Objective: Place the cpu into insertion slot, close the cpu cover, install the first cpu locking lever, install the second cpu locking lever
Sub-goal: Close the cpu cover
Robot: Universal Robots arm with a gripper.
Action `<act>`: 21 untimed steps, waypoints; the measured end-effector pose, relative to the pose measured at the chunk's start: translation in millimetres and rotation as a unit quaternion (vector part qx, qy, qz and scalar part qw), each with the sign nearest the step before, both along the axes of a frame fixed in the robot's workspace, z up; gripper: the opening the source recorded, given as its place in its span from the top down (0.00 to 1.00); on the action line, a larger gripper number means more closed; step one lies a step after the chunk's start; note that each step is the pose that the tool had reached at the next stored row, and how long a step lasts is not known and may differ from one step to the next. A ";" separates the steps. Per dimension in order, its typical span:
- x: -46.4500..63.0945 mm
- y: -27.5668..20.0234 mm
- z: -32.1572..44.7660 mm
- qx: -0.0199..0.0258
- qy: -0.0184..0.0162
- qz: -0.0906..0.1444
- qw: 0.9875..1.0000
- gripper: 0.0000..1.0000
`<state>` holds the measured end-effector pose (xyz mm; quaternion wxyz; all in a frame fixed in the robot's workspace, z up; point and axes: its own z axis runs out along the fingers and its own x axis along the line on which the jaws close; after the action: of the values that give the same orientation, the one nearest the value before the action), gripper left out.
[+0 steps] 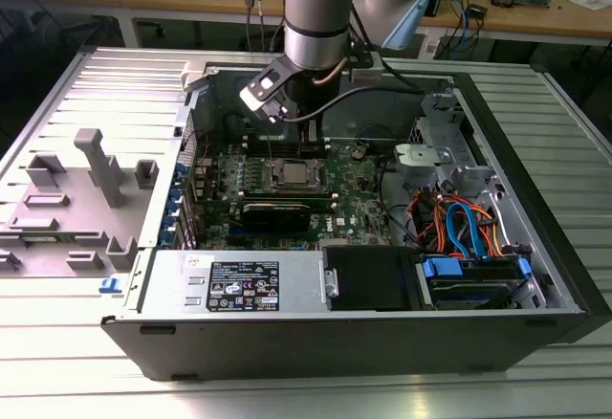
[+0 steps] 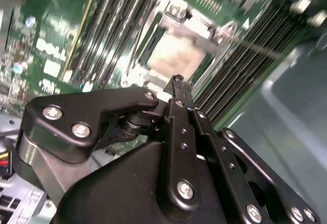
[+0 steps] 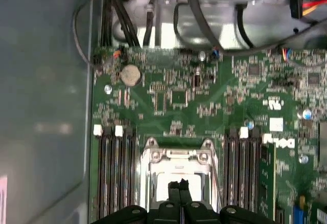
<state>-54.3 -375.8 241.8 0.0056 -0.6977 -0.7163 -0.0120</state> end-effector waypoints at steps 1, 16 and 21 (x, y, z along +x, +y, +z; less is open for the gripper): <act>-6.1 0.0 -0.7 0.000 0.000 0.000 1.000 0.89; -31.2 0.0 -30.2 0.000 0.000 0.000 1.000 0.89; -31.8 0.0 -32.9 0.000 0.000 0.000 1.000 0.89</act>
<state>-86.1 -375.8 208.9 0.0057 -0.6977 -0.7162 -0.0120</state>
